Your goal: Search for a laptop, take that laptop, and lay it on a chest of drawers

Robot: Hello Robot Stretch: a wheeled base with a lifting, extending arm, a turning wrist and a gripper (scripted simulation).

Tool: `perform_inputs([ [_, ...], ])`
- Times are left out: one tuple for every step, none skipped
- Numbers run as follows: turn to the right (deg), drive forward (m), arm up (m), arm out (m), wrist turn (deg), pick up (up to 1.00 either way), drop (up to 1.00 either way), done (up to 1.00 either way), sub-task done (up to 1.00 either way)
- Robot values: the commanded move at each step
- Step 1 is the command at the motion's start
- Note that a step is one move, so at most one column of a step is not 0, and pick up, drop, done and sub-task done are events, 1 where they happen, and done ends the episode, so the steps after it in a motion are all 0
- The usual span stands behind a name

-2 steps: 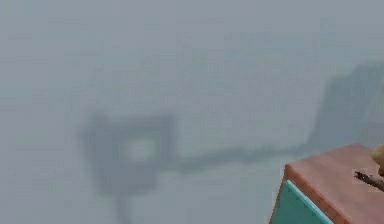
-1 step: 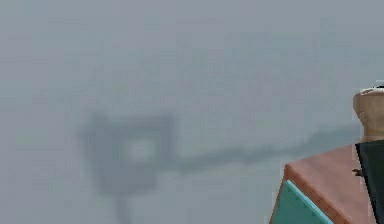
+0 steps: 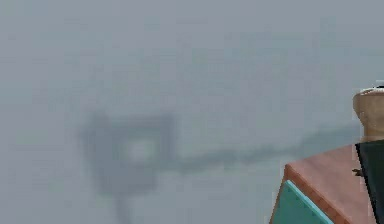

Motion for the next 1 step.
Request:
perform_inputs([
  [0.0,0.0,0.0,0.0,0.0,0.0,0.0,1.0,0.0],
])
